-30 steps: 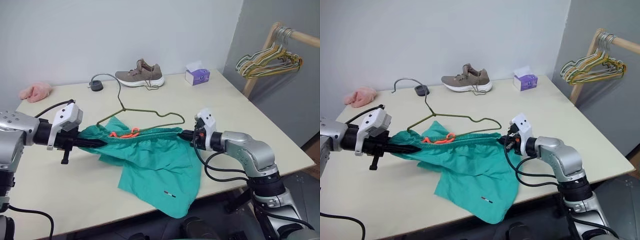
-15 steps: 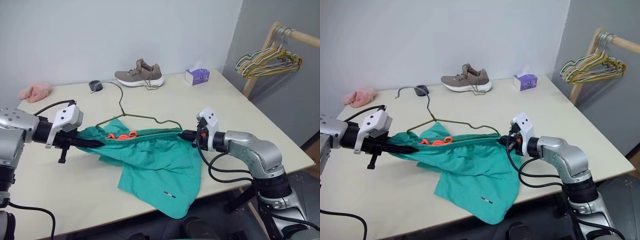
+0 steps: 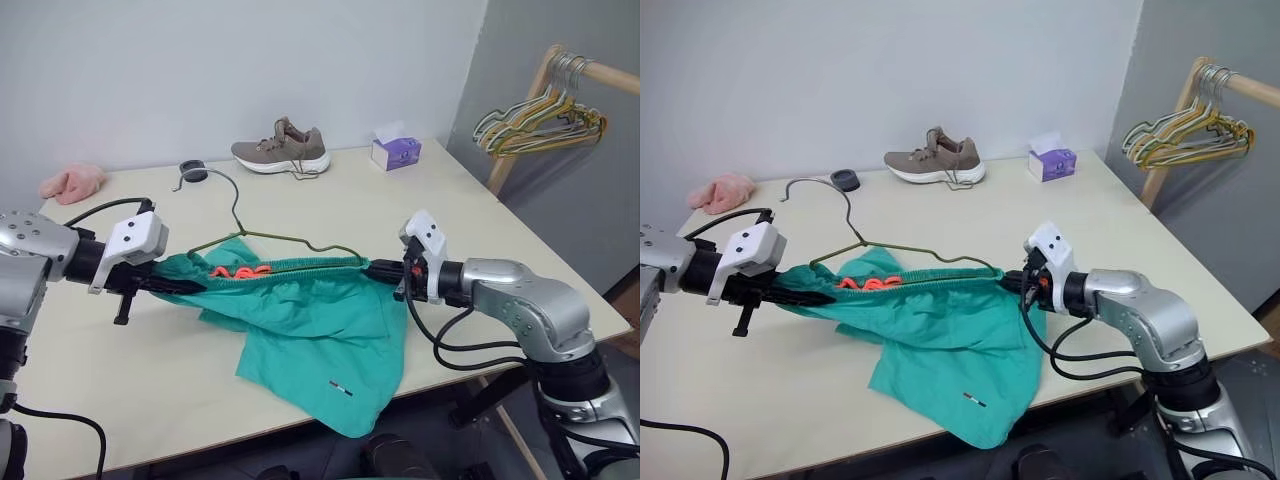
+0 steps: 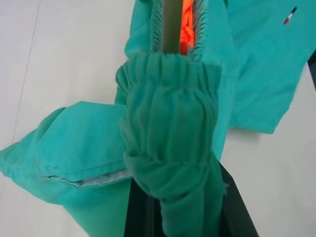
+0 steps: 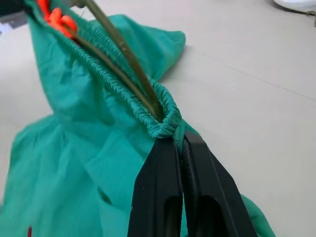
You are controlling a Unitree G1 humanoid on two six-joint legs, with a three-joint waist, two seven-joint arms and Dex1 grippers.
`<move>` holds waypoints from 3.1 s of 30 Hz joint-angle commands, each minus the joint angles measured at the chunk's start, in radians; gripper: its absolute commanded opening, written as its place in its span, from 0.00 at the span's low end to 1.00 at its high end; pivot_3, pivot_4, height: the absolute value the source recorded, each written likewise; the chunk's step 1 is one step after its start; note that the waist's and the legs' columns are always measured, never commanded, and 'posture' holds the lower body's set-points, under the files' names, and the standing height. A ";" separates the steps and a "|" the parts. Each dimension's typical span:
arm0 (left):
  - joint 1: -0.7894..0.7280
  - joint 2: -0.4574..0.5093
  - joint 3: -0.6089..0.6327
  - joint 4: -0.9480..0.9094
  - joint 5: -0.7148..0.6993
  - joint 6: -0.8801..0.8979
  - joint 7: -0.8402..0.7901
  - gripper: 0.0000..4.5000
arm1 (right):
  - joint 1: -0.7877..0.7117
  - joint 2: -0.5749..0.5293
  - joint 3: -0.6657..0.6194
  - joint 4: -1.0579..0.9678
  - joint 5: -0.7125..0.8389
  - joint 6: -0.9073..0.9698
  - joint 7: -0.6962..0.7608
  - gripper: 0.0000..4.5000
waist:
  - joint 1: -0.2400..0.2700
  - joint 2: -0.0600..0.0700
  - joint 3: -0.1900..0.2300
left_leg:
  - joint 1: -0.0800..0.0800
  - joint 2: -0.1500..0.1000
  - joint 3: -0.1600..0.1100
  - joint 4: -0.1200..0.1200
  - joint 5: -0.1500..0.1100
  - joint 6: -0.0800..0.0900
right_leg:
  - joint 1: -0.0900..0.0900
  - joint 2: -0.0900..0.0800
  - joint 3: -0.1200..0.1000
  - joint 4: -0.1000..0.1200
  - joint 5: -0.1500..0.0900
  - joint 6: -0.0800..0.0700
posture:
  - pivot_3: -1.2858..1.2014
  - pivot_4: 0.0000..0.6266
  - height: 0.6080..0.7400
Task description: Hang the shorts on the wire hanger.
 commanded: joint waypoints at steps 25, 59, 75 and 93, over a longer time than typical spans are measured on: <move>-0.082 0.048 -0.069 0.138 0.183 -0.159 0.084 0.00 | -0.051 -0.171 0.100 -0.063 -0.138 -0.129 -0.020 0.01 | -0.003 0.000 0.000 | 0.000 0.001 0.001 -0.001 0.000 0.000 | -0.001 0.001 0.000 0.000 -0.001 -0.001 | 0.43 0.00 1.00; 0.047 -0.059 0.008 -0.163 0.068 0.052 0.067 0.00 | -0.216 0.027 0.355 0.109 -0.361 -0.222 0.120 0.30 | -0.026 -0.001 0.001 | -0.001 0.000 -0.001 0.000 0.000 0.000 | -0.001 0.000 0.000 0.001 -0.001 -0.001 | 0.43 0.00 1.00; 0.038 -0.081 0.099 -0.116 -0.002 0.148 0.121 0.72 | -0.140 -0.012 0.223 0.036 -0.298 -0.090 0.148 0.00 | -0.029 -0.001 0.000 | -0.001 0.000 -0.002 0.000 0.000 0.000 | -0.001 -0.003 -0.001 0.001 -0.001 -0.001 | 0.42 0.00 1.00; 0.039 -0.209 0.254 -0.058 -0.169 0.317 0.295 0.72 | 0.132 -0.098 -0.308 0.115 -0.207 0.115 -0.057 0.00 | 0.008 -0.002 0.000 | -0.001 -0.003 -0.001 0.000 0.000 0.000 | 0.000 -0.008 -0.001 0.001 -0.001 -0.001 | 0.42 0.00 1.00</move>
